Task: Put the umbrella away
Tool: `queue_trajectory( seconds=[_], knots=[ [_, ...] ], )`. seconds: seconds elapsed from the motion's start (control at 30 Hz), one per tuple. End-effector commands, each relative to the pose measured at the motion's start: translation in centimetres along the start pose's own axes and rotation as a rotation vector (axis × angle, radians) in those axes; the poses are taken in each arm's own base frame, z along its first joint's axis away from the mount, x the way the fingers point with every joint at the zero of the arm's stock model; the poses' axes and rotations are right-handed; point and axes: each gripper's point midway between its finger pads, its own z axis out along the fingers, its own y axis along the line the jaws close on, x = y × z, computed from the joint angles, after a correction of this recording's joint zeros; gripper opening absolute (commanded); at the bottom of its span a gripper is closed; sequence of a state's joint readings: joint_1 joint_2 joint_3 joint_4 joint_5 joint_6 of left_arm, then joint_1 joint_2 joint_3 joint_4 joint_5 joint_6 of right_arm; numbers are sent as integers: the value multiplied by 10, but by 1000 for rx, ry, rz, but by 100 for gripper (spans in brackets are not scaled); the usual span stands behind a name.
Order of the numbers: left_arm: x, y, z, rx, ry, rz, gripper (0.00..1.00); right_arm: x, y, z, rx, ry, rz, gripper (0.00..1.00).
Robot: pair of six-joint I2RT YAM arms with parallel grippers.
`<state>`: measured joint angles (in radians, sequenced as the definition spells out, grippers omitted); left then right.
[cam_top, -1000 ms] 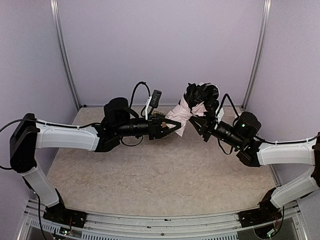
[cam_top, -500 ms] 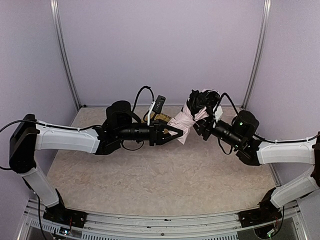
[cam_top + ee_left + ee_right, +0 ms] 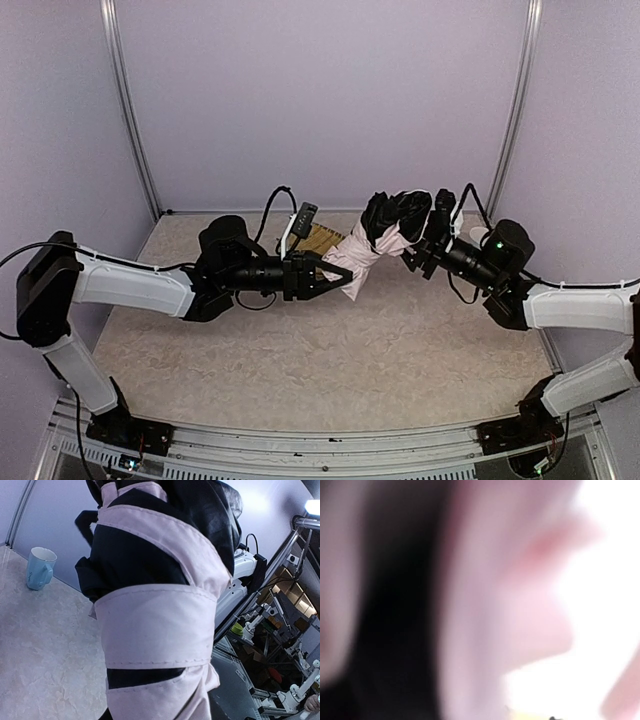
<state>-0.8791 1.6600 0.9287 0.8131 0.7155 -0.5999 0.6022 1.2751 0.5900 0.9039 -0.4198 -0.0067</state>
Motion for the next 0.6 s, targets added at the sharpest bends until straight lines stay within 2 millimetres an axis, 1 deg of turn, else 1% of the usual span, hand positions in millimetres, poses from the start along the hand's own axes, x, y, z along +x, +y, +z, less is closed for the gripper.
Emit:
queue_trajectory(
  seconds=[0.0,0.13,0.2,0.27,0.33,0.37,0.4,0.47,0.57],
  knots=[
    [-28,-18,-16,41,-80,57,0,-11,-5,-17,4,-28,22,58],
    [-27,-6,-25,-33,-59,84,0,4,-17,-34,63,32,29,59],
    [-23,7,-27,-113,-21,114,0,4,-25,-45,106,44,28,59],
    [-18,20,-31,-213,30,168,0,7,-40,-55,177,76,42,61],
    [-11,31,-38,-307,77,219,0,10,-65,-66,307,126,60,63],
    [-7,39,-42,-359,100,237,0,11,-74,-71,345,150,65,63],
    [-3,46,-46,-412,130,259,0,15,-81,-76,381,191,73,64],
    [11,64,-52,-519,223,298,0,15,-89,-81,403,241,50,64],
    [48,85,-58,-616,419,364,0,13,-92,-79,389,319,28,65]
  ],
)
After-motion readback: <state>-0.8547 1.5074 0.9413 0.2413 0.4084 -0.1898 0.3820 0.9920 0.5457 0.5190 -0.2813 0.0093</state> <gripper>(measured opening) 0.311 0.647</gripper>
